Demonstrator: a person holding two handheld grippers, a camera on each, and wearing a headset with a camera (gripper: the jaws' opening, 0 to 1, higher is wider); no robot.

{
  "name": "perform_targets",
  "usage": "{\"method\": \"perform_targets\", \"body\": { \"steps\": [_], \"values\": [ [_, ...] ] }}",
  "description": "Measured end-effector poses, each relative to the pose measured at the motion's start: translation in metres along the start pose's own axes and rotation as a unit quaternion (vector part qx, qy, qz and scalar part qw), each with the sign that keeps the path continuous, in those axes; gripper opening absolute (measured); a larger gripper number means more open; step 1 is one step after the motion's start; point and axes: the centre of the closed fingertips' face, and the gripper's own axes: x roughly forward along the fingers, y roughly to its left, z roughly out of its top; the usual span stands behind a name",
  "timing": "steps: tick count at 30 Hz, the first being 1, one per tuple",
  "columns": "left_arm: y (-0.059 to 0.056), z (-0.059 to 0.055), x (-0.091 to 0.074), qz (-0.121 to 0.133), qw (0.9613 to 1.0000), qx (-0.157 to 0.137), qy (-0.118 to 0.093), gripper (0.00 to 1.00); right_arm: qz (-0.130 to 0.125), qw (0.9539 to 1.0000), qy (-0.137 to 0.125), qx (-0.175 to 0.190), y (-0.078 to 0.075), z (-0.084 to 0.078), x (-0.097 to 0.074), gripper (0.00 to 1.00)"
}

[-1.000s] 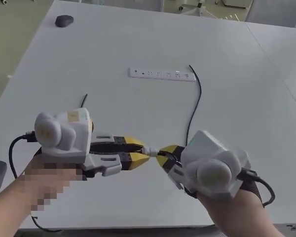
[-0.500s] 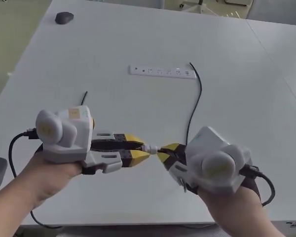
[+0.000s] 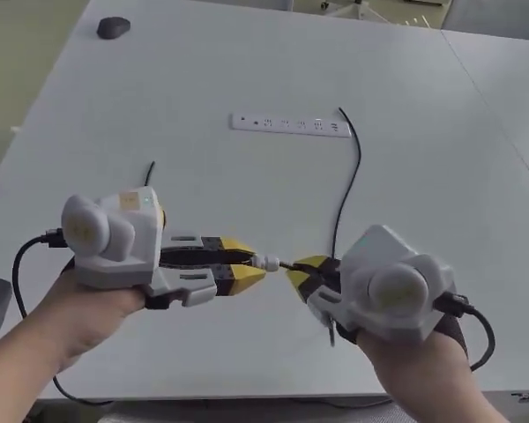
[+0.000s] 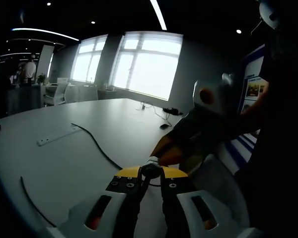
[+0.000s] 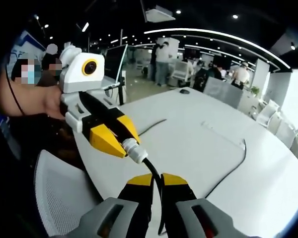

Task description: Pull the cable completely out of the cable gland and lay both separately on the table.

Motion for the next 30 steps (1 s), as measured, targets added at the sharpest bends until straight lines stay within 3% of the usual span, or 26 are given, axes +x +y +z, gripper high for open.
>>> {"method": "perform_targets", "body": {
  "steps": [4, 10, 17, 21, 22, 25, 28, 30],
  "values": [
    [0.001, -0.001, 0.002, 0.001, 1.0, 0.001, 0.002, 0.15, 0.0, 0.9996, -0.003, 0.029, -0.003, -0.003, 0.002, 0.0],
    [0.004, 0.0, 0.003, 0.002, 1.0, 0.002, 0.002, 0.15, -0.003, 0.999, -0.007, 0.045, -0.006, -0.003, 0.003, 0.0],
    [0.006, 0.001, 0.002, 0.004, 1.0, -0.002, 0.0, 0.15, -0.016, 0.9959, 0.003, 0.088, -0.023, -0.021, 0.002, 0.0],
    [0.004, 0.002, 0.002, 0.004, 1.0, -0.003, -0.002, 0.15, -0.021, 0.9882, 0.007, 0.152, -0.03, -0.035, 0.002, 0.0],
    [0.004, 0.002, 0.002, 0.004, 1.0, -0.003, -0.002, 0.15, -0.022, 0.9842, 0.006, 0.175, -0.033, -0.039, 0.002, 0.0],
    [0.004, 0.002, 0.002, 0.004, 1.0, -0.003, -0.001, 0.15, -0.032, 0.9782, 0.012, 0.205, -0.042, -0.052, 0.001, 0.0],
    [0.003, 0.001, 0.001, 0.003, 1.0, -0.003, -0.001, 0.15, -0.039, 0.9676, 0.018, 0.249, -0.047, -0.065, 0.001, 0.0],
    [0.002, 0.001, 0.002, 0.003, 1.0, -0.004, 0.0, 0.15, -0.041, 0.9568, 0.019, 0.287, -0.05, -0.073, 0.001, 0.0]
  ]
}}
